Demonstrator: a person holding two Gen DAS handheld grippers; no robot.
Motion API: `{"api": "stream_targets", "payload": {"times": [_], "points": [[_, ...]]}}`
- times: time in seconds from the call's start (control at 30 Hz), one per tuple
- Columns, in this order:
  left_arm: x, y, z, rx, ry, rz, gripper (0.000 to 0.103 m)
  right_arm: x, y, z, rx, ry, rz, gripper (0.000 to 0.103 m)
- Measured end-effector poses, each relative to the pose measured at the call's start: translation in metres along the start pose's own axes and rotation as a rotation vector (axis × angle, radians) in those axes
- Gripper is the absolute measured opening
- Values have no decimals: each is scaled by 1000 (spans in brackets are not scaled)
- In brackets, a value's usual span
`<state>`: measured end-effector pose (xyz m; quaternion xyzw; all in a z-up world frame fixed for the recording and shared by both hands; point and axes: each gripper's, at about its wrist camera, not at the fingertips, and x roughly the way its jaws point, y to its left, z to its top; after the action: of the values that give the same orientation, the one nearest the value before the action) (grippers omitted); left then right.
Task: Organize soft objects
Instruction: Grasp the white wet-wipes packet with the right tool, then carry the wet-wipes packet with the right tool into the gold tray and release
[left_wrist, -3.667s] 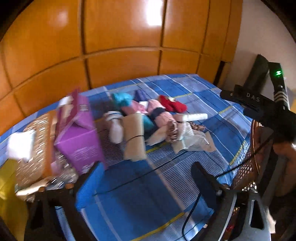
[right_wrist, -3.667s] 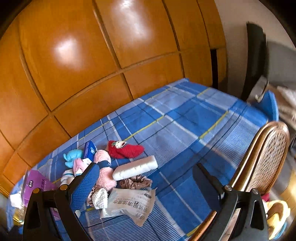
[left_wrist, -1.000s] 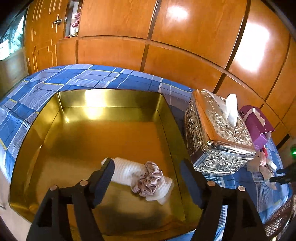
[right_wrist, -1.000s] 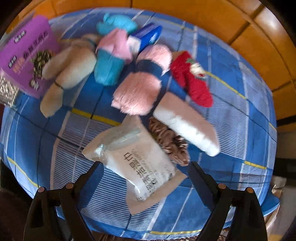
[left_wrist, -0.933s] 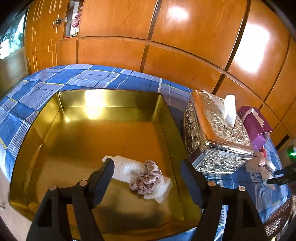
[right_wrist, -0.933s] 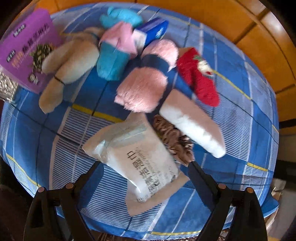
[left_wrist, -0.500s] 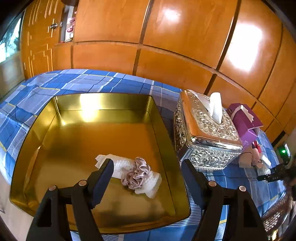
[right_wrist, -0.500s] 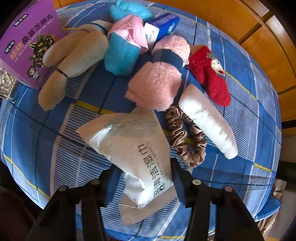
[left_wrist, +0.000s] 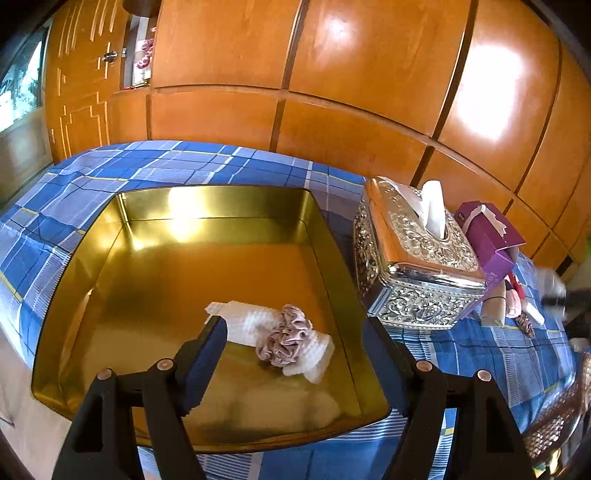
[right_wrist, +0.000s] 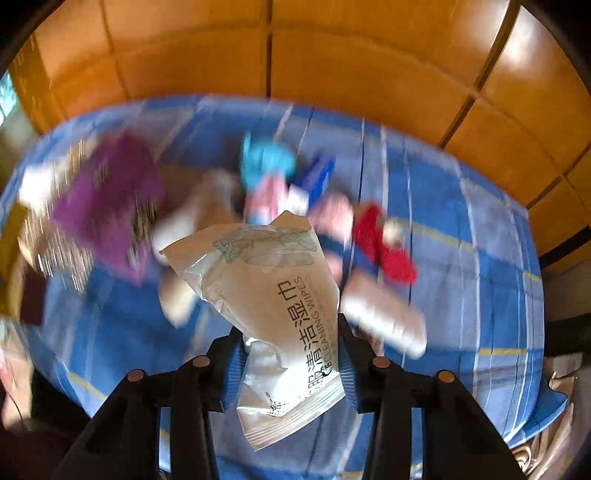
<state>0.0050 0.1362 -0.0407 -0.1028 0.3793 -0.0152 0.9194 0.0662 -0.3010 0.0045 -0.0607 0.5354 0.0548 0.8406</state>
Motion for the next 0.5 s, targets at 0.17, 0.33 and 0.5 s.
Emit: {"api": "stream_targets", "payload": {"times": [0.17,0.33,0.5], "points": [[-6,10,1,-15,-11,22,78,-20,28,63,27,-120,18,43],[-14,22,4,-34,-21,52,84,-18,76,138,4,-219,125,43],[-24,38,5,-57,-32,100,85,-29,175,162,-137,-274,293,44]]}}
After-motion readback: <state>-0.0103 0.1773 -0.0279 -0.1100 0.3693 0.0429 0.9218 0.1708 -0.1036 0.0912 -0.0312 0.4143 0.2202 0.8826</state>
